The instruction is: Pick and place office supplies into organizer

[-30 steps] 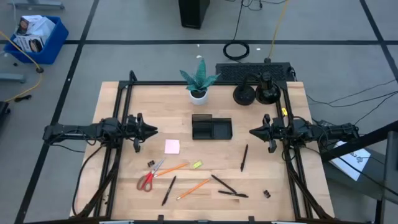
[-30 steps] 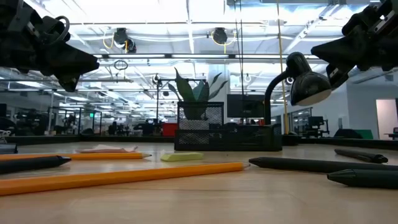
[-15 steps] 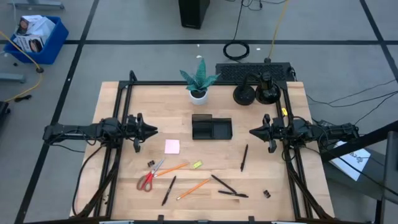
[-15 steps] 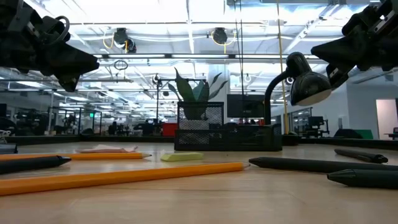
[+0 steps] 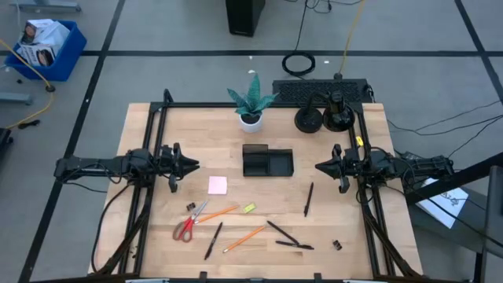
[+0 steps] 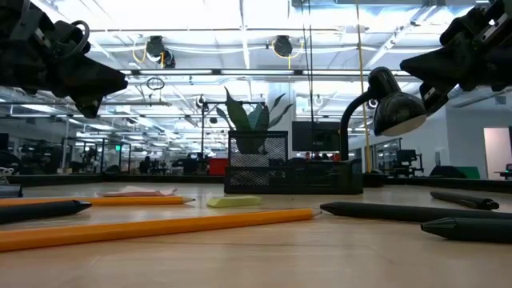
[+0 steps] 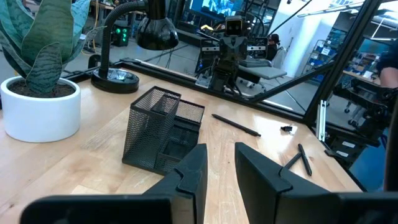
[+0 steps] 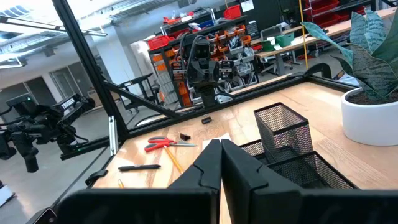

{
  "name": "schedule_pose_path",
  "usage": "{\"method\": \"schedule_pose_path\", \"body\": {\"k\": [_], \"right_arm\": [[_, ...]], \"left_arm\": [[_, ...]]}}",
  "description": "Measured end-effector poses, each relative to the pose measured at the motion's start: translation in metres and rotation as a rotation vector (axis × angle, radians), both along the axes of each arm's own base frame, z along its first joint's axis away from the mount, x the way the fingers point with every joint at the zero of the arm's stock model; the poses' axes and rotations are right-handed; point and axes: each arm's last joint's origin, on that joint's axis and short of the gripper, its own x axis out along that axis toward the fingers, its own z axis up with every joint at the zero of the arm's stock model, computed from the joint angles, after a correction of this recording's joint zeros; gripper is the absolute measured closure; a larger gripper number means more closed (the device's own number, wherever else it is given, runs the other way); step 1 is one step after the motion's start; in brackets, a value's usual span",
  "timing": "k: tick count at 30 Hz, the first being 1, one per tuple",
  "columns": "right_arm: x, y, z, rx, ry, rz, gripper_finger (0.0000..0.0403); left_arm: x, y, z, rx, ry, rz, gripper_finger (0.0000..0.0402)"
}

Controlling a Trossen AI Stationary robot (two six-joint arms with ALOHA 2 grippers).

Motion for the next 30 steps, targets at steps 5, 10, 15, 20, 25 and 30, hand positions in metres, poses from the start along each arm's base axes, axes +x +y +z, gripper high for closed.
{"method": "schedule_pose_path", "body": {"k": [5,10,15,20,25,30], "right_arm": [[0.000,0.000,0.000,0.000,0.000,0.000,0.0399],[0.000,0.000,0.000,0.000,0.000,0.000,0.0399],[0.000,0.000,0.000,0.030,-0.001,0.001,0.0399],[-0.001,-0.001,0.008,0.250,-0.089,-0.019,0.0399],[-0.002,-0.005,0.013,0.500,-0.183,-0.113,0.0399],[-0.003,-0.007,0.016,0.741,-0.271,-0.164,0.0399]], "left_arm": [[0.000,0.000,0.000,0.000,0.000,0.000,0.0316],[0.000,0.000,0.000,0.000,0.000,0.000,0.0316],[0.000,0.001,0.000,0.163,0.009,0.027,0.0316],[-0.001,0.005,0.009,0.284,-0.046,0.182,0.0316],[-0.001,0.006,0.010,0.262,-0.057,0.213,0.0316],[-0.002,0.005,0.024,-0.122,-0.270,0.169,0.0316]]}}
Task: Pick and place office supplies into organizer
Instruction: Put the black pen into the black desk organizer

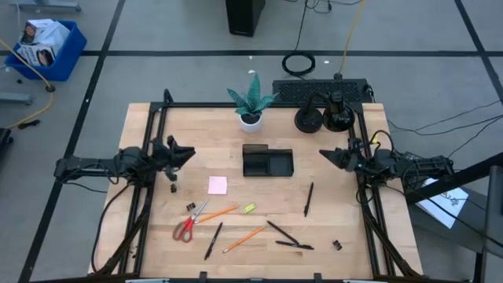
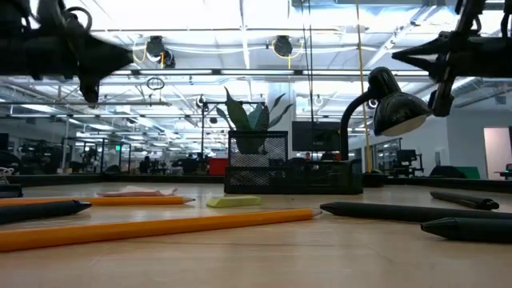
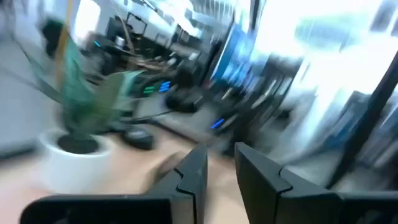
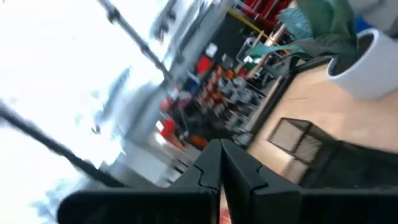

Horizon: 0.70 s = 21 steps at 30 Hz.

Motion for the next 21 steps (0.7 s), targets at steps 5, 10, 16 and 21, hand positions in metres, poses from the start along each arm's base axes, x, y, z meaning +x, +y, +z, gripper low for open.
{"method": "schedule_pose_path", "body": {"k": [5,10,16,21], "right_arm": [[-0.001,-0.002,0.003,0.191,-0.092,-0.011,0.0399],[-0.001,-0.004,0.003,0.229,-0.101,-0.075,0.0399],[-0.004,-0.004,0.013,0.224,-0.208,-0.051,0.0399],[-0.009,-0.001,0.032,0.118,-0.375,0.049,0.0399]], "left_arm": [[-0.004,0.001,0.013,-0.307,-0.217,-0.038,0.0316],[-0.005,0.004,0.014,-0.452,-0.286,0.015,0.0316],[-0.005,0.004,0.014,-0.552,-0.312,-0.019,0.0316],[-0.004,0.004,0.013,-0.623,-0.329,-0.045,0.0316]]}}
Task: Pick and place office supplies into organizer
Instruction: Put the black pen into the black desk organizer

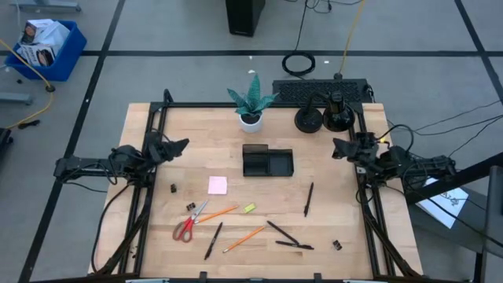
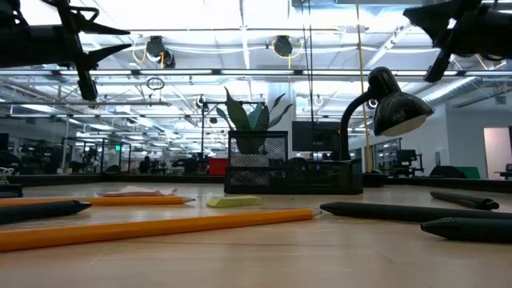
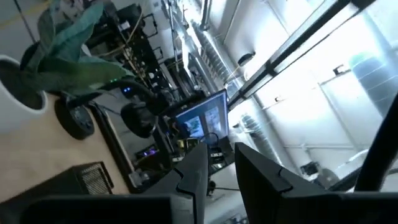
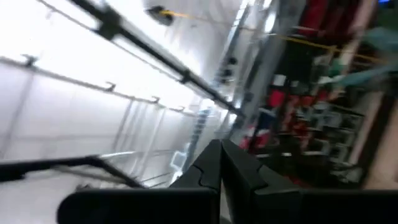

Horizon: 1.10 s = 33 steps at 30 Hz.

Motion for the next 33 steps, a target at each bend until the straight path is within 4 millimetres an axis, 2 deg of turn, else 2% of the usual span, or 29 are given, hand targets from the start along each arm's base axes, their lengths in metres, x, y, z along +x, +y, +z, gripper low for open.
{"method": "schedule_pose_path", "body": {"k": [7,13,19,22,26,33], "right_arm": [[0.017,0.005,-0.013,-0.006,0.193,0.168,0.0399],[0.033,0.009,-0.005,0.029,0.295,0.268,0.0399],[0.047,0.012,0.033,-0.006,0.294,0.269,0.0399],[0.056,0.012,0.041,-0.001,0.437,0.248,0.0400],[0.066,0.015,0.040,0.080,0.662,0.267,0.0402],[0.080,0.024,0.026,0.352,0.814,0.326,0.0402]], "left_arm": [[-0.002,0.004,0.002,-0.124,-0.063,0.101,0.0316],[-0.002,0.004,0.002,-0.141,-0.069,0.101,0.0316],[-0.002,0.004,0.002,-0.131,-0.064,0.100,0.0316],[-0.002,0.004,0.001,-0.133,-0.065,0.098,0.0316],[-0.002,0.003,0.002,-0.152,-0.080,0.070,0.0316],[-0.001,0.001,0.002,-0.144,-0.084,-0.012,0.0316]]}}
